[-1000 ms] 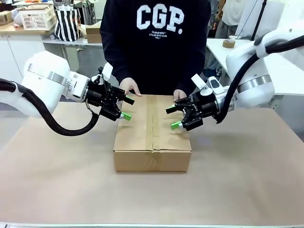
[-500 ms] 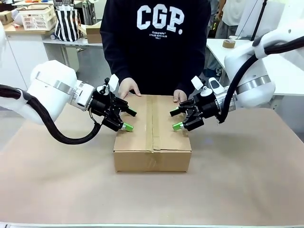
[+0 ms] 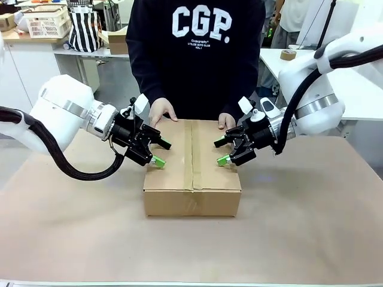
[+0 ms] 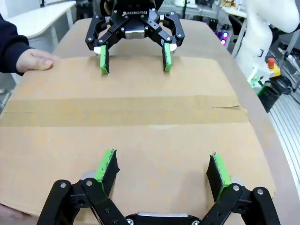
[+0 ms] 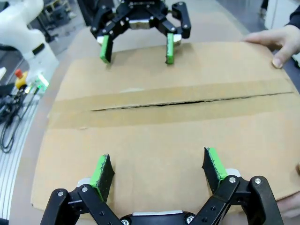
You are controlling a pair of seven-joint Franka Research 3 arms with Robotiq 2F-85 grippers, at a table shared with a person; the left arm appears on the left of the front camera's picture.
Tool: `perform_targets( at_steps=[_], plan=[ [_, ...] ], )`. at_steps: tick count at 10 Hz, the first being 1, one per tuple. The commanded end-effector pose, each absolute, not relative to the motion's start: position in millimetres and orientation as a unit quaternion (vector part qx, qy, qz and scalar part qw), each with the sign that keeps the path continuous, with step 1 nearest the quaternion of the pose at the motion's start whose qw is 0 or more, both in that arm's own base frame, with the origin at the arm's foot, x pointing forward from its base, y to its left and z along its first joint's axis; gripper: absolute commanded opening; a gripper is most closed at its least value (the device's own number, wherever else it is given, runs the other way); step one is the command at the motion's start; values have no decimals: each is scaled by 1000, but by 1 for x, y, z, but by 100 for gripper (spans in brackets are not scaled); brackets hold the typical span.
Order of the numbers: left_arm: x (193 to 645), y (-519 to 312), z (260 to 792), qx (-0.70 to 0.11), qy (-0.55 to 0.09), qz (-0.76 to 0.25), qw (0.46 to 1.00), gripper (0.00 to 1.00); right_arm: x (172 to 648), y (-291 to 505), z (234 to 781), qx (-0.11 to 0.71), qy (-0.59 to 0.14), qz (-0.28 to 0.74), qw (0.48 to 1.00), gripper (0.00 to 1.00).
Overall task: Pack the gift set into the box.
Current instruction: Press and hold the closed box until the human finishes sealing it.
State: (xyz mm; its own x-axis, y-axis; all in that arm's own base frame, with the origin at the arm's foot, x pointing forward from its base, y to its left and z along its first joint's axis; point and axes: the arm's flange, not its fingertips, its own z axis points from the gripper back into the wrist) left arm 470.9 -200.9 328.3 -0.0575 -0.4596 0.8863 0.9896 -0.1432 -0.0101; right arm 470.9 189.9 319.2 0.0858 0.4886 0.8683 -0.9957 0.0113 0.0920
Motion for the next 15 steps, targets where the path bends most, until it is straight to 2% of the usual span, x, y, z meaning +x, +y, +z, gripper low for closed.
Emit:
perform_targets(
  at_steps=[1,6,7,15],
  plan=[
    [477,-200,329,-377,-321,-653,573,100,470,195,306,369,-301,594,648,100],
    [478,-202,325,-318,-296,-679,592,100,470,194,307,391,-294,594,639,100],
    [478,-203,335,-353,-326,-671,566,100,472,191,319,384,-330,590,629,100],
    [478,-203,335,-353,-326,-671,566,100,472,191,319,384,-330,590,629,100]
  ],
)
